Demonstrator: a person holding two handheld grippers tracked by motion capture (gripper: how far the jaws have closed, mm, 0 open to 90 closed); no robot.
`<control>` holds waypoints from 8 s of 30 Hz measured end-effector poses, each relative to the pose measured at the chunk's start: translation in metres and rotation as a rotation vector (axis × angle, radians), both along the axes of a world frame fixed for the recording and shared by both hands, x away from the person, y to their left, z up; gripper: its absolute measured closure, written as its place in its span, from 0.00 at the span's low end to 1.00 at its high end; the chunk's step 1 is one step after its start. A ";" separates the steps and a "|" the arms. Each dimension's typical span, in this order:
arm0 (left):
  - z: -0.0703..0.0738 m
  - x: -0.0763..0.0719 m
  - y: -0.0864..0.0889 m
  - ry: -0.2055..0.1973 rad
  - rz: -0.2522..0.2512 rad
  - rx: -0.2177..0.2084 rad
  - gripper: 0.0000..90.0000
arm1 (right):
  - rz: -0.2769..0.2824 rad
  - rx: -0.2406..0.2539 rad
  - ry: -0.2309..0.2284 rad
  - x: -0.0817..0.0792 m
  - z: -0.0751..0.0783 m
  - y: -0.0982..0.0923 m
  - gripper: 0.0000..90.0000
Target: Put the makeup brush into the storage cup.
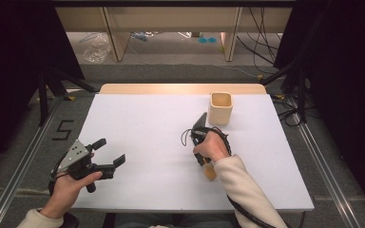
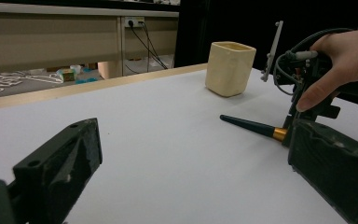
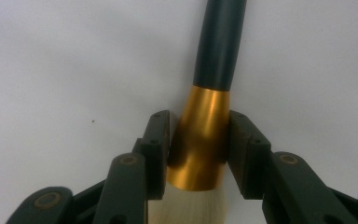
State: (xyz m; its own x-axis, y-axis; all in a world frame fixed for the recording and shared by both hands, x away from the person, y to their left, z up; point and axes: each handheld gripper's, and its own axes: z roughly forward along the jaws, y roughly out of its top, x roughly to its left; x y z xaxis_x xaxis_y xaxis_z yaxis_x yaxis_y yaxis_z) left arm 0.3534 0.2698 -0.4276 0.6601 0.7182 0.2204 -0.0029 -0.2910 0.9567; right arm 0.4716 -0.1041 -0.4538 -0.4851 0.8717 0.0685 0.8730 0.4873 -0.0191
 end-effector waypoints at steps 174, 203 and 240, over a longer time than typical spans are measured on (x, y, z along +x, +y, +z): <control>-0.026 0.025 -0.172 0.236 -0.395 0.258 0.77 | 0.388 0.330 0.089 -0.016 0.101 0.032 0.71; -0.021 0.040 -0.159 0.361 -0.345 0.003 0.82 | 0.165 0.754 -0.551 -0.021 0.138 -0.035 0.31; -0.006 0.044 -0.144 0.294 -0.279 -0.156 0.82 | 0.206 0.942 -0.961 -0.078 0.044 -0.062 0.18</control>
